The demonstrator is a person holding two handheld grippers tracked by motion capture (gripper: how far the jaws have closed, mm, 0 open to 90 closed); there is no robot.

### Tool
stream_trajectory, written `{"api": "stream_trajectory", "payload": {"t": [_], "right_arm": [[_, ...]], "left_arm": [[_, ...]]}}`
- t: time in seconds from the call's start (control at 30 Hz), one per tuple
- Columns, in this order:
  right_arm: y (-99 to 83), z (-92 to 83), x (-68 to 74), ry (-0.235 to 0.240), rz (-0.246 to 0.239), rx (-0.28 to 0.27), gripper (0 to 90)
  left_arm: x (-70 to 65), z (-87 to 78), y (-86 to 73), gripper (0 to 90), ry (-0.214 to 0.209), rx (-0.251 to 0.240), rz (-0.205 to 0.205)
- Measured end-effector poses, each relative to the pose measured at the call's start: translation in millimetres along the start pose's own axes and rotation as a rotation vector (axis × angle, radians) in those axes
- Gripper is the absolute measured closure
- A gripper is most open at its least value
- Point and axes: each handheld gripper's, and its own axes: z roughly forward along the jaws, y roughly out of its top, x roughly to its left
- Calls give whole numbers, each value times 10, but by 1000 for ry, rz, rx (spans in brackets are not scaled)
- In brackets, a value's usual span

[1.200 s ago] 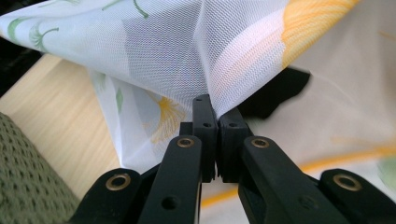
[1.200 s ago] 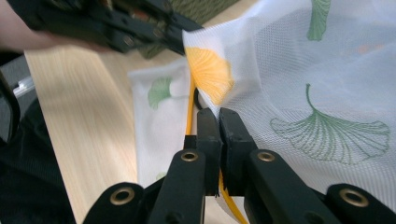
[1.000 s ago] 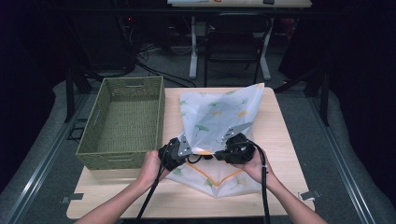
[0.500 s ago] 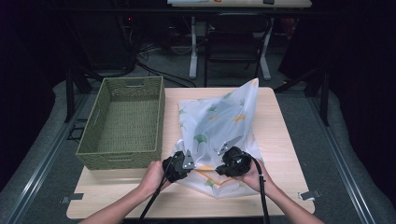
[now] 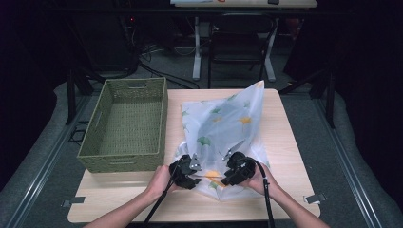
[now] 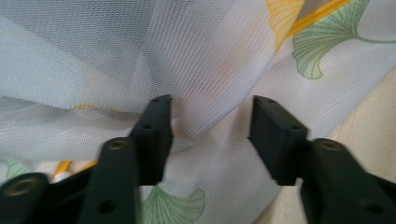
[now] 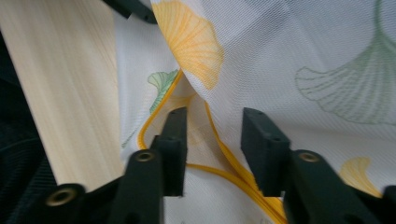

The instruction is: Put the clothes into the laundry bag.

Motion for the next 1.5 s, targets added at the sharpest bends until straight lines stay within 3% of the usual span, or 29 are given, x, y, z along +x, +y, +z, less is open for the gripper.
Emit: {"api": "stream_trajectory", "payload": {"t": [0.07,0.23,0.33,0.43,0.63,0.9,1.03,1.3,1.5], "right_arm": [[4,-73,-21,24,4,-30,479],[18,-265,-40,29,22,-101,262],[12,-377,-22,16,36,-145,188],[-19,-465,-12,-30,30,-167,134],[-147,-675,39,-100,66,-217,50],[-493,-959,68,-177,126,-284,28],[-694,-1030,68,-221,166,-300,29],[-1091,-1050,42,-254,262,-314,27],[-1258,-1004,44,-258,314,-290,1]], "left_arm": [[12,-70,-17,388,-3,-24,-21],[42,-287,-41,182,12,-87,-58],[46,-458,-37,156,21,-132,-82],[31,-674,-54,143,33,-186,-108],[-9,-1021,-189,106,98,-237,-152],[-2,-1375,-590,95,187,-245,-229],[24,-1466,-860,94,230,-233,-295],[85,-1519,-1327,78,291,-189,-414],[68,-1502,-1583,68,312,-164,-489]]}}
